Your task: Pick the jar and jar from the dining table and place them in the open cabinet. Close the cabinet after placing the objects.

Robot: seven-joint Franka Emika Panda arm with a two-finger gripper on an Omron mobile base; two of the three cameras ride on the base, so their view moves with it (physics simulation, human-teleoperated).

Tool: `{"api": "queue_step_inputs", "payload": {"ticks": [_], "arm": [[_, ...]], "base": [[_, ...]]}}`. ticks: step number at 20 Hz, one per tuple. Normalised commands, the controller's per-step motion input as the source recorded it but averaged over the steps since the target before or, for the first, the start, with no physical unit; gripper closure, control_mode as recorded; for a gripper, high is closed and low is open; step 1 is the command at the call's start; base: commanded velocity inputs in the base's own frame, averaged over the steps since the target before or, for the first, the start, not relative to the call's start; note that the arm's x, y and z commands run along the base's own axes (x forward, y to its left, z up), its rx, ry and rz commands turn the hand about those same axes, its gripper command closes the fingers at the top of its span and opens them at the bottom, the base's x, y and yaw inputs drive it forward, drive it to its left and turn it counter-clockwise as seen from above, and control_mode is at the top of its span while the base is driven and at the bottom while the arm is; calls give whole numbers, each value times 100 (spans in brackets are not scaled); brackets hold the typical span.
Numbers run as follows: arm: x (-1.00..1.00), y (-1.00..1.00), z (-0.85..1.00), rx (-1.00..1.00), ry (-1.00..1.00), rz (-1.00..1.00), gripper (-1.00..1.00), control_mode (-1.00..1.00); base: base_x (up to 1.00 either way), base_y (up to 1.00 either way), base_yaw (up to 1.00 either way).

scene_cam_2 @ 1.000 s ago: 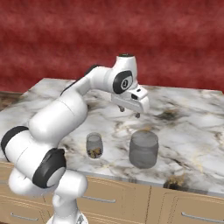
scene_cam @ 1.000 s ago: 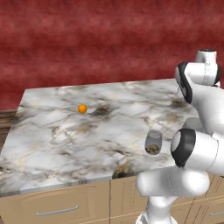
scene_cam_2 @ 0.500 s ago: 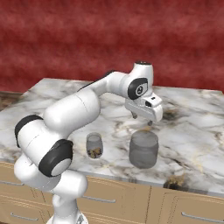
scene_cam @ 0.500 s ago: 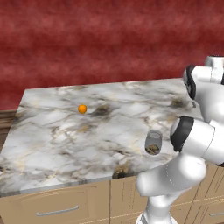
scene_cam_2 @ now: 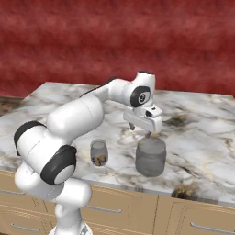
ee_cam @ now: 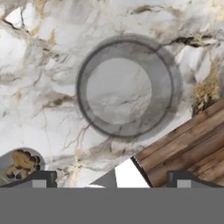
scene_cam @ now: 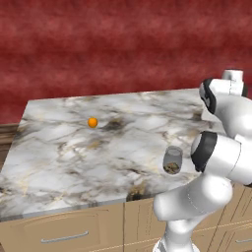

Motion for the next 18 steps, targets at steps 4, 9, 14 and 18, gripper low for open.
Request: {"api": "queue_step_inputs", "payload": {"ticks": [4, 9, 14, 18], "arm": [[34, 0, 0, 0, -3, 4, -100, -100], [55, -3, -4, 0, -1, 10, -100, -100], [35, -6, -23, 0, -1, 10, -100, -100], [30, -63, -38, 0, -1, 0, -100, -100]], "base": [[0, 0, 0], [0, 0, 0], [0, 0, 0], [0, 0, 0]]}}
